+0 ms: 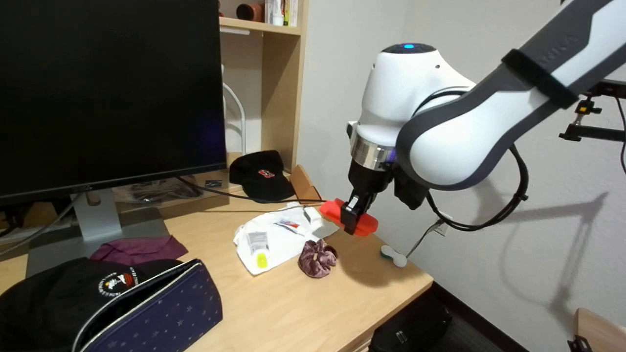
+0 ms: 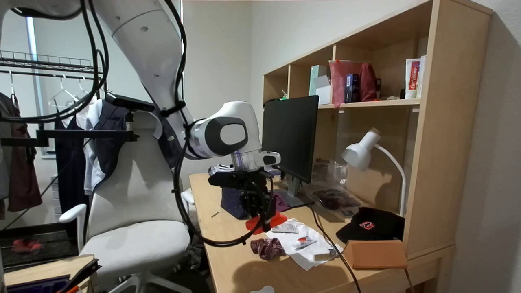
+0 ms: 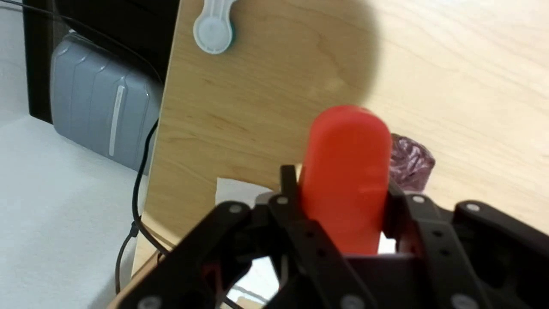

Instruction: Move the orange object to the right

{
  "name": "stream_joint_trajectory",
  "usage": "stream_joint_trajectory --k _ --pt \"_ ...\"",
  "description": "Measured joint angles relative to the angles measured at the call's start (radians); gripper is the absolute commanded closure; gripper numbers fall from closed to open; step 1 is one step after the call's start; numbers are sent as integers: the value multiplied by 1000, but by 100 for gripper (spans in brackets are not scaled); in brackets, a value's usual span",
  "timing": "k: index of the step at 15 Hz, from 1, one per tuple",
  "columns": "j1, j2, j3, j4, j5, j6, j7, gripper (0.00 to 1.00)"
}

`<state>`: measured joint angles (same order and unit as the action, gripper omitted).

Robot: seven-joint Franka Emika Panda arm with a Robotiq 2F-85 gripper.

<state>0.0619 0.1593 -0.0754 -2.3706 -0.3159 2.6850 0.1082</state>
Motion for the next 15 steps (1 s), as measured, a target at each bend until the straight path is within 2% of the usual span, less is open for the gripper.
stream_joint_trajectory --k 4,8,15 --pt "23 50 34 140 22 -96 21 81" --pt "23 142 52 296 100 -166 22 81" --pt "38 356 59 512 155 -186 69 81"
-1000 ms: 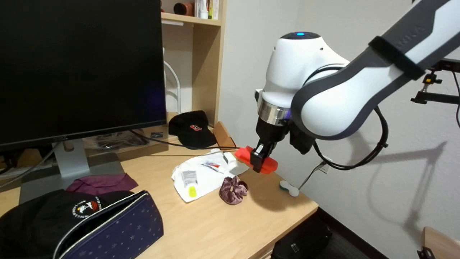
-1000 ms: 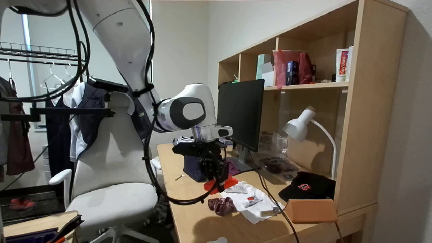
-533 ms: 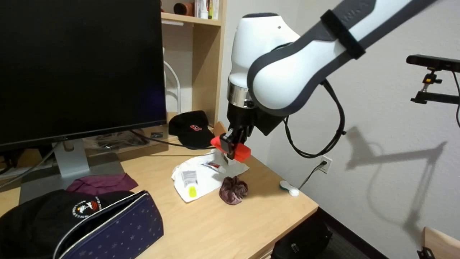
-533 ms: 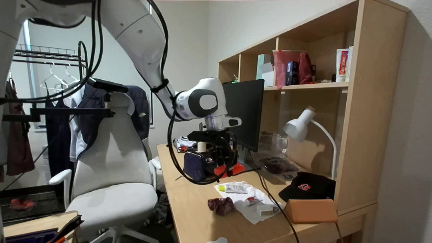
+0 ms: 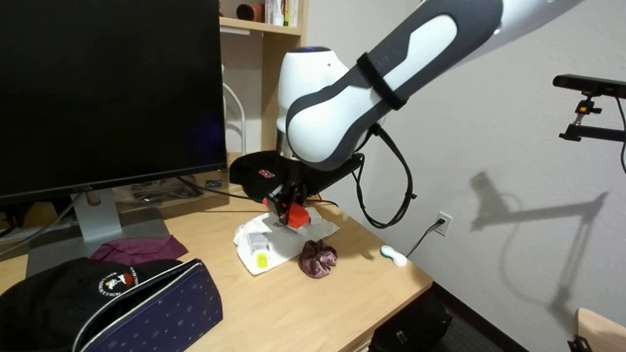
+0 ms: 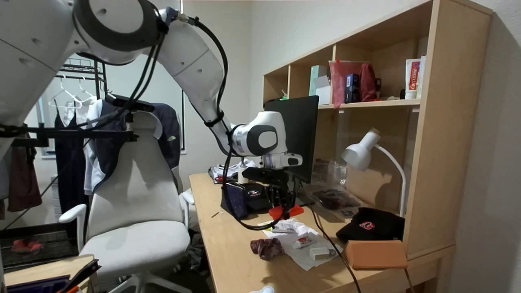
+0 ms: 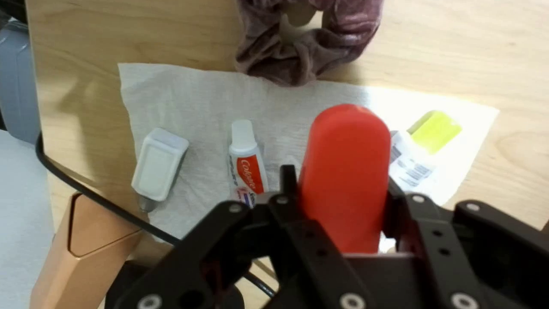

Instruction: Move the orange object to the right

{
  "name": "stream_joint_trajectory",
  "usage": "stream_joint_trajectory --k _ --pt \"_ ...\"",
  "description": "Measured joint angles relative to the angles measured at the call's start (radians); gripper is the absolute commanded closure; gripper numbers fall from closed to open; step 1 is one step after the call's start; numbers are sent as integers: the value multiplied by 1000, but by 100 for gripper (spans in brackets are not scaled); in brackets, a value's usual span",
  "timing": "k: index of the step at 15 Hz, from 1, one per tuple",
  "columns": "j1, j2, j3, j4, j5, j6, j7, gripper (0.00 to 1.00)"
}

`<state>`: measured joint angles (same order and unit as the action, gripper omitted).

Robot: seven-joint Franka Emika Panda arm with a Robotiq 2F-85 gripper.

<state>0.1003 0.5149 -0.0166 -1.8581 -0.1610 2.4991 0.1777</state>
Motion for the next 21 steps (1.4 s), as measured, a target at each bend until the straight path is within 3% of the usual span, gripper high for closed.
stream_joint_trajectory --k 6,10,11,14,15,18,21 --pt "16 107 -6 103 8 -28 49 81" --pt "26 133 -33 118 17 -26 153 81" --pt "26 139 -37 118 29 -26 168 56" --pt "27 143 -39 118 31 -26 169 56" --pt "27 143 -39 118 31 -26 169 81" --pt "28 143 -39 118 47 -26 172 81" --pt "21 149 -31 115 138 -24 180 81"
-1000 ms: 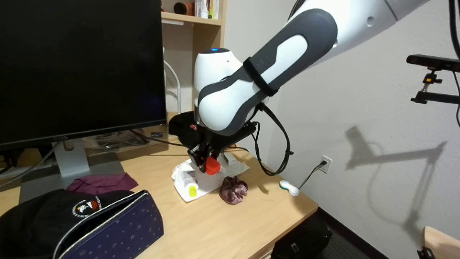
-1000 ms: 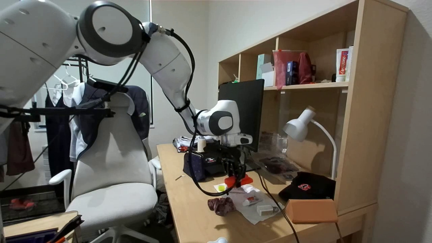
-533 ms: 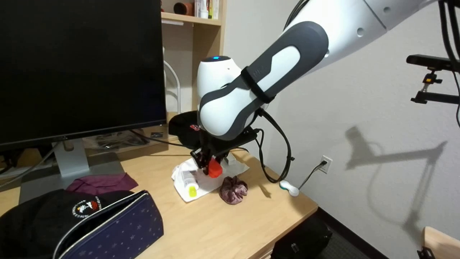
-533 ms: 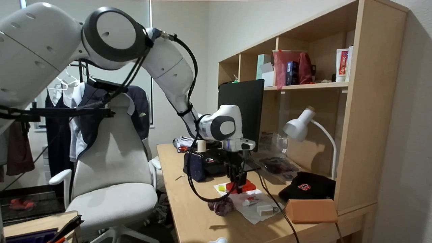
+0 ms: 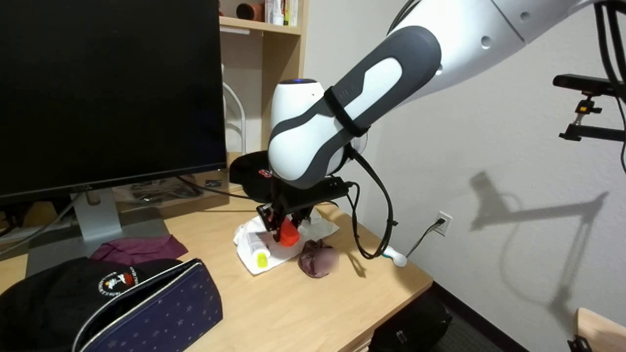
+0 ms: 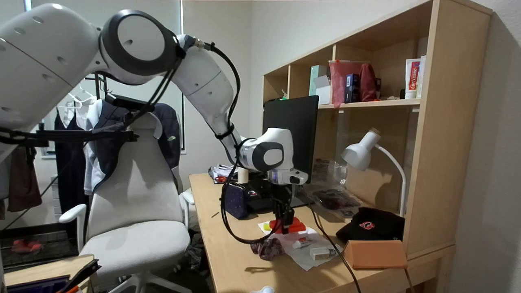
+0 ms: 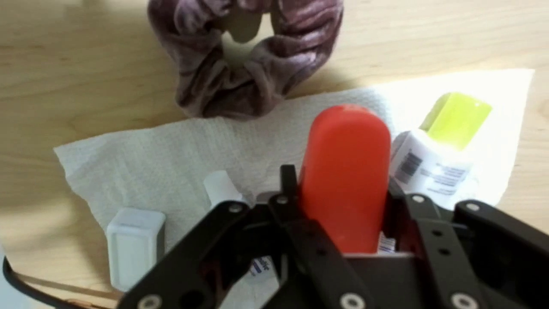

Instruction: Move the orange object to the right

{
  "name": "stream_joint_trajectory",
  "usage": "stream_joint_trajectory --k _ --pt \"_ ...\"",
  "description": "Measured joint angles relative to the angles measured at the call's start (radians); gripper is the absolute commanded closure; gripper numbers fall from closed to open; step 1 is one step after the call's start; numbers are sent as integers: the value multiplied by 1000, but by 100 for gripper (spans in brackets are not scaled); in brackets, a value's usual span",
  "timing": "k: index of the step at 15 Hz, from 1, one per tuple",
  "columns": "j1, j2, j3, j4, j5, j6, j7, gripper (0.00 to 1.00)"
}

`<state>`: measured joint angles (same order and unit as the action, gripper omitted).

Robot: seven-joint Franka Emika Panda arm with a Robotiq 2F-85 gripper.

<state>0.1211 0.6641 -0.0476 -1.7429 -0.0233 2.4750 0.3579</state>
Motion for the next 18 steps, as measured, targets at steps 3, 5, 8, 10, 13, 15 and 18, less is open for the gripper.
stream_joint_trajectory --k 3,5,8,10,13,15,18 --pt "-5 19 3 -1 77 6 14 81" --pt "-8 32 3 -1 106 8 21 81" --pt "-9 41 3 -1 121 11 34 30" --pt "-10 42 3 -2 137 12 39 19" --pt "-10 43 5 -2 151 15 40 2" --pt "-10 42 5 -2 151 25 41 0" --pt "-9 38 5 -3 151 56 45 0"
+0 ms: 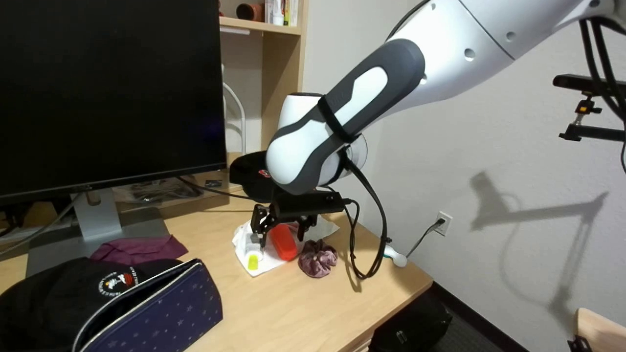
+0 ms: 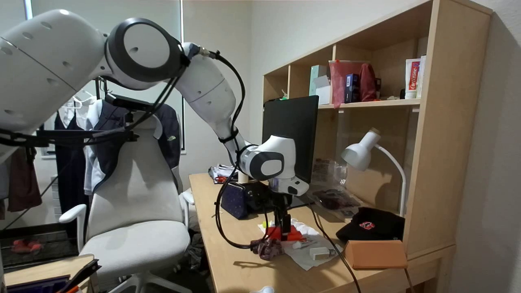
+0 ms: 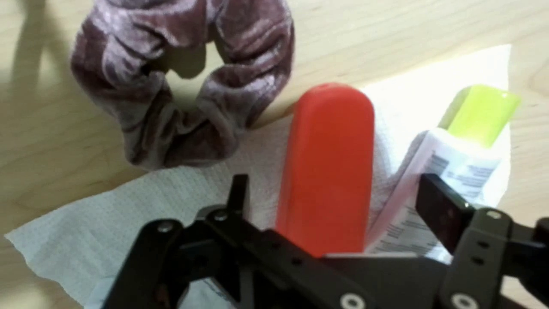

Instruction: Move the orange object to the right

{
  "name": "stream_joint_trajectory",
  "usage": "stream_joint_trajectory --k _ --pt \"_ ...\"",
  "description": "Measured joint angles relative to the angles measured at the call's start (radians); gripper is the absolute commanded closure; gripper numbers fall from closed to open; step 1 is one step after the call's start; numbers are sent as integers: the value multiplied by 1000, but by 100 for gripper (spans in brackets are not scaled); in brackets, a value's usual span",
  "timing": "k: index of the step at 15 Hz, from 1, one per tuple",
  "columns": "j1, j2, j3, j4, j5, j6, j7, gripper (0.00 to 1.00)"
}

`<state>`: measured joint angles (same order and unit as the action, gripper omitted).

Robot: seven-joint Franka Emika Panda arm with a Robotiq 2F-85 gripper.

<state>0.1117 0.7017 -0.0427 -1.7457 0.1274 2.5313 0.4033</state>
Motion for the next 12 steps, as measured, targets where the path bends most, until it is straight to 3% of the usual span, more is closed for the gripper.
stream_joint_trajectory --k 6,12 --pt "0 -73 -14 -42 0 63 8 0" --pt "-4 -294 -22 -218 -24 47 -75 0"
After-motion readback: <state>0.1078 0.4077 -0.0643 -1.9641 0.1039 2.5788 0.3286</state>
